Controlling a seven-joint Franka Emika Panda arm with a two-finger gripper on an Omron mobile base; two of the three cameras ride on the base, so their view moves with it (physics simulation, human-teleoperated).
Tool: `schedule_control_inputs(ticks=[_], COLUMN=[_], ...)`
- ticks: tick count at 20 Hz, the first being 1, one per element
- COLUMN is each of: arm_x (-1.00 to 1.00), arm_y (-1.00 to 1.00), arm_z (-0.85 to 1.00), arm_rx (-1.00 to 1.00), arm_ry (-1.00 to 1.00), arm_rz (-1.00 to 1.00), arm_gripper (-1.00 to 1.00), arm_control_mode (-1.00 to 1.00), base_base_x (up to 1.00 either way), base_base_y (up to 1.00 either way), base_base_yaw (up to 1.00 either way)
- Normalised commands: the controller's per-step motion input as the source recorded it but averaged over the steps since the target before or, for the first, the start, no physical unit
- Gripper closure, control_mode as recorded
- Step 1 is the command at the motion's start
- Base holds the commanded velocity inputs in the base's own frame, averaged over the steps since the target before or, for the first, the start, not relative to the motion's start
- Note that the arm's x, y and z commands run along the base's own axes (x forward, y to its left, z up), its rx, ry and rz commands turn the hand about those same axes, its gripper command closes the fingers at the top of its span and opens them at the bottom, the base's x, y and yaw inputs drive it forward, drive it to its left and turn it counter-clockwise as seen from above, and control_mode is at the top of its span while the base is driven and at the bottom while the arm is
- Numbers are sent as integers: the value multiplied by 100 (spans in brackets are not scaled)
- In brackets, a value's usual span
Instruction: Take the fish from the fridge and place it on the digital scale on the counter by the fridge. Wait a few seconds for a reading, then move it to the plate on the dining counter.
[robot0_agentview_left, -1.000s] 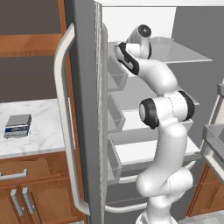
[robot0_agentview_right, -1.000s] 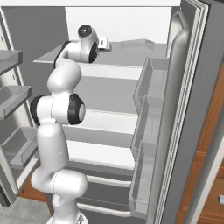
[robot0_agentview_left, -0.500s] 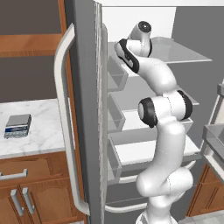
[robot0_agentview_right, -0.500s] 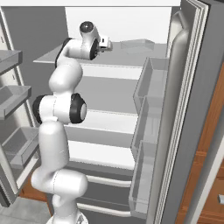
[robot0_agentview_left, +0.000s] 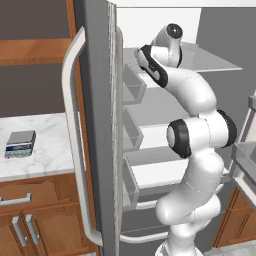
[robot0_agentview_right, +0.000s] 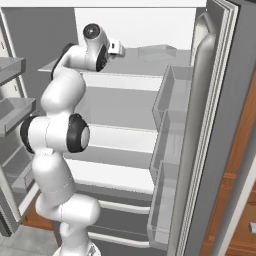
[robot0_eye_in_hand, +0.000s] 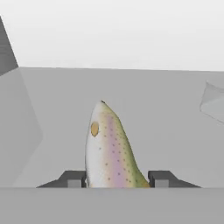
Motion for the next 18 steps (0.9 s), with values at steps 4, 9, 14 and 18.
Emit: schedule_control_inputs(ticks=[4,9,14,18], arm_x=[-100,-100,-100,-100], arm_y=[0,0,-10,-15], arm_z=[-6,2,56,74], arm_rx=[0,0,6,7], arm_ry=[-35,-31,-3,0], arm_rz=[0,0,0,0], arm_gripper=[100,100,100,100], arm_control_mode=[-100,-100,-100,-100], base_base_x=[0,0,0,0], base_base_y=[0,0,0,0], base_base_yaw=[0,0,0,0])
